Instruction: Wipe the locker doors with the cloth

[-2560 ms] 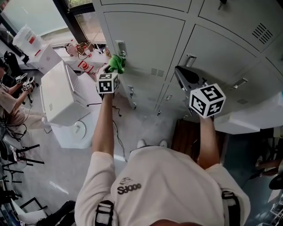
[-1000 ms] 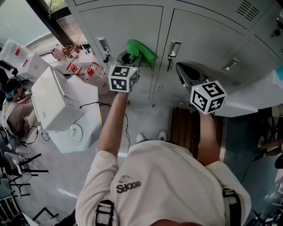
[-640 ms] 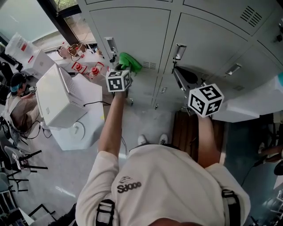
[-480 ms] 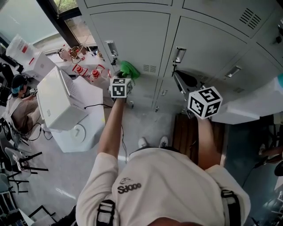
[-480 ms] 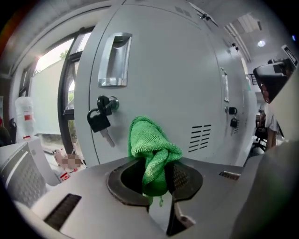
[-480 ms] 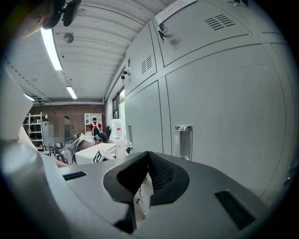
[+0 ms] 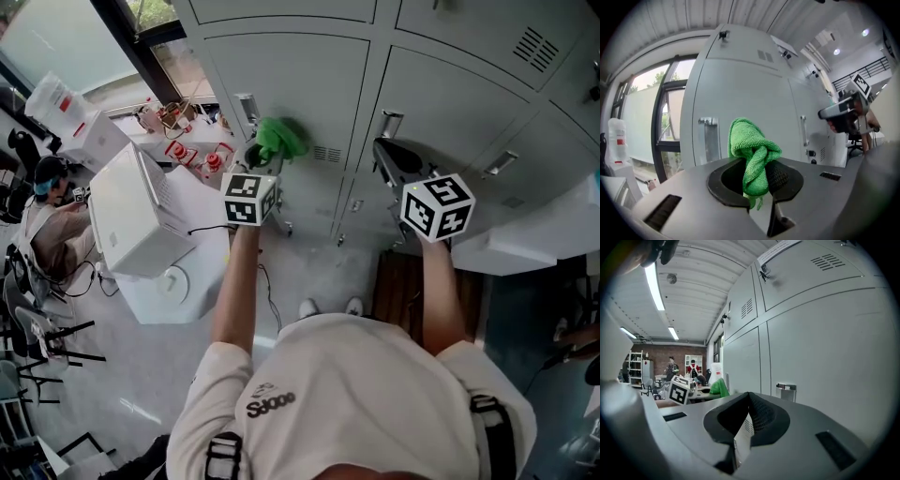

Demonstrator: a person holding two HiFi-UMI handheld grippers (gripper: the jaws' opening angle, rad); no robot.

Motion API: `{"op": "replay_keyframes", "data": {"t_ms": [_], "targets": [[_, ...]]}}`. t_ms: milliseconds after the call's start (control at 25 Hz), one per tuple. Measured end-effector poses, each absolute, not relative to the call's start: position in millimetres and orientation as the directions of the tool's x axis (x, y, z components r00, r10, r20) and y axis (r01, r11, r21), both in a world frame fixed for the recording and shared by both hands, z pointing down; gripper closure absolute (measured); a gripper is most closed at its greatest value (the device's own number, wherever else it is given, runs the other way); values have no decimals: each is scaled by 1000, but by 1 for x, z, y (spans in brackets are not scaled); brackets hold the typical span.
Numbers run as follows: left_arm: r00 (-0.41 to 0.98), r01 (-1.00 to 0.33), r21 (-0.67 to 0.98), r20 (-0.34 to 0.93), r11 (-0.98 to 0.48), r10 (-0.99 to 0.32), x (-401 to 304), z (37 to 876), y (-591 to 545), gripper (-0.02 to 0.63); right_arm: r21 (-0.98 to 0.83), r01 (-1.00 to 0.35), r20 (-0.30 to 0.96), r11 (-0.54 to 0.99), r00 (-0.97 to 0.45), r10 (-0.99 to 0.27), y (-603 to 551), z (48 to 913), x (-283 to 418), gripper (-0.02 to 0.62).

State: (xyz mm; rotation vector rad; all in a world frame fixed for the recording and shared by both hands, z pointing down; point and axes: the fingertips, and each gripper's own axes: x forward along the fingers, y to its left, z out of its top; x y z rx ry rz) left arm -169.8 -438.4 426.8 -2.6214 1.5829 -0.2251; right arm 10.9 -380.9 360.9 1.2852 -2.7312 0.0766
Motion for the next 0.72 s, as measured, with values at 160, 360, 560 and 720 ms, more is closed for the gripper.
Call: {"op": "replay_keyframes", "data": {"t_ms": [160, 360, 560, 720], "targets": [[457, -865, -230, 5, -445, -890, -167, 364, -422, 523, 93, -763, 104, 640, -631, -768, -387, 340, 6, 588], [452, -866, -259, -36, -428, -892, -165, 326, -398, 523, 223, -764, 54, 606, -611, -790, -388, 313, 7, 588], [458, -854, -310, -69, -418, -886, -158, 304, -373, 523, 321, -725, 20, 610, -638, -770, -380, 300, -5, 588], [470, -842, -339, -77, -420, -880, -152, 301, -361, 523, 319, -711, 18, 626, -656, -754, -376, 303, -11, 588]]}}
